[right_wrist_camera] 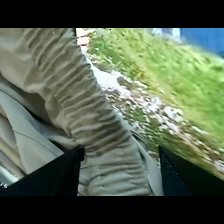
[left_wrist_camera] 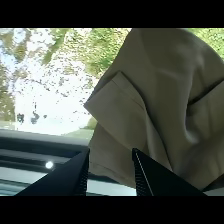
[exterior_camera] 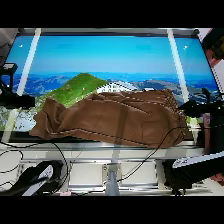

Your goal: Fold the clothes and pants, and hang the long-sleeved shirts on hangers.

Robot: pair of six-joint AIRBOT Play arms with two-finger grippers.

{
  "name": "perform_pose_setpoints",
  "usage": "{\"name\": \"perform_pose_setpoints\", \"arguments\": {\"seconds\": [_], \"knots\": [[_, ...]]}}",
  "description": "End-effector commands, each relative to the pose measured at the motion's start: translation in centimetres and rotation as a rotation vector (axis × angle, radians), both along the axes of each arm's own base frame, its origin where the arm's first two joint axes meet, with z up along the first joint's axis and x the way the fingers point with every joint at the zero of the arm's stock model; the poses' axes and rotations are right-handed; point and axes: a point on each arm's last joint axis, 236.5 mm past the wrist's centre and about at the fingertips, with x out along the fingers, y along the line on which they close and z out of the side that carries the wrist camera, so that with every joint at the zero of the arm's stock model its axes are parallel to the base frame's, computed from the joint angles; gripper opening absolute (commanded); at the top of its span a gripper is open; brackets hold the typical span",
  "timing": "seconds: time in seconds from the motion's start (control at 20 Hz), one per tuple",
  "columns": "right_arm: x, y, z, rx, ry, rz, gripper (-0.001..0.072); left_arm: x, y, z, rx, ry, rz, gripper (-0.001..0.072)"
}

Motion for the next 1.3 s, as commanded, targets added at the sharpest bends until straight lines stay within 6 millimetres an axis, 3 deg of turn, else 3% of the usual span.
{"name": "perform_pose_setpoints", "arguments": {"seconds": [0.0,0.2,0.4,0.5,0.6,0.75,0.85,0.95,1.25], "knots": [[-0.5,2.2,-1.0,0.077,0.048,0.046,0.055,0.1,0.0,-0.6,-0.005,0.018,0.001,0.033],[-0.3,4.6,-0.3,0.221,0.058,0.039,0.0529,0.2,0.0,-0.6,-0.004,0.016,0.001,0.033],[0.3,5.2,-0.7,0.192,0.008,0.096,0.0127,2.4,0.6,-0.2,0.011,-0.083,-0.008,0.0331],[0.4,5.5,-0.7,0.191,0.008,0.107,0.0045,3.1,1.3,-1.0,0.004,-0.11,0.033,0.0334],[0.4,5.7,-0.7,0.191,0.01,0.111,0.0045,2.4,2.4,-3.0,-0.02,-0.068,0.116,0.0379],[0.3,5.7,-0.7,0.191,0.011,0.113,0.0045,-0.3,4.3,-7.1,-0.081,0.049,0.334,0.0382],[0.4,5.5,-0.9,0.182,0.008,0.108,0.0045,-2.0,4.7,-9.6,-0.115,0.139,0.388,0.0392],[0.8,5.3,-1.2,0.165,0.0,0.098,0.0045,-3.3,4.6,-11.4,-0.14,0.228,0.416,0.072],[1.0,5.0,-1.4,0.15,-0.006,0.089,0.0045,-4.8,3.7,-16.3,-0.189,0.404,0.512,0.072]]}}
